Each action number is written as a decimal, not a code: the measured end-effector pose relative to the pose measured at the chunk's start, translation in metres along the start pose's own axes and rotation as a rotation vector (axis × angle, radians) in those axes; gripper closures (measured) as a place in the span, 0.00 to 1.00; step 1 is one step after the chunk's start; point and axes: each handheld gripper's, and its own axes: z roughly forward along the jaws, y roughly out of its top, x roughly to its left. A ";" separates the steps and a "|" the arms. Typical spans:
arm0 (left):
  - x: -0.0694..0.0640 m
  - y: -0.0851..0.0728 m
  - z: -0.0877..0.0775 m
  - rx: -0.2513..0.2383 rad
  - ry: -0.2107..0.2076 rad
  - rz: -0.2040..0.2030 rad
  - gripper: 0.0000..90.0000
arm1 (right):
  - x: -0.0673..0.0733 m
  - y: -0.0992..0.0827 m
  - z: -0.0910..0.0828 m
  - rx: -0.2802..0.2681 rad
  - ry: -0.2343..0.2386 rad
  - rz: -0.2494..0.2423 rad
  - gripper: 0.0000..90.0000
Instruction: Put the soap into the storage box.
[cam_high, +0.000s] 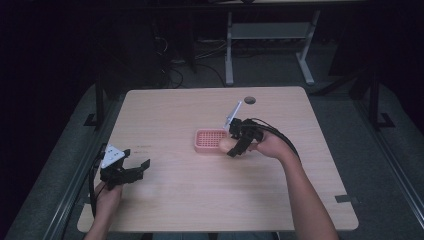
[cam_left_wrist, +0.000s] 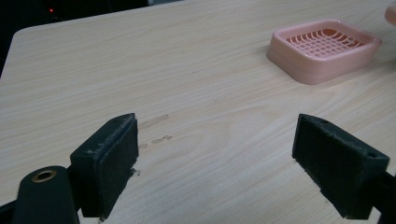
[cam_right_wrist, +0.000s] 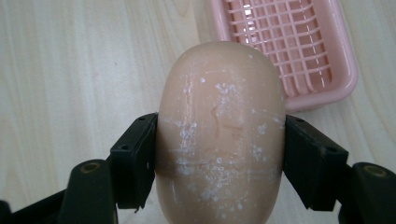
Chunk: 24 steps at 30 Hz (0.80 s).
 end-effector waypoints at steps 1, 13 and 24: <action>0.000 0.000 0.000 0.001 0.000 0.002 0.16 | -0.001 0.002 0.001 0.006 -0.004 -0.005 0.35; 0.000 0.000 0.000 -0.002 0.000 -0.002 0.16 | -0.010 0.016 0.006 0.017 0.005 -0.012 0.35; 0.000 0.000 0.000 -0.002 0.000 -0.001 0.16 | -0.019 0.030 0.007 0.008 0.006 -0.025 0.35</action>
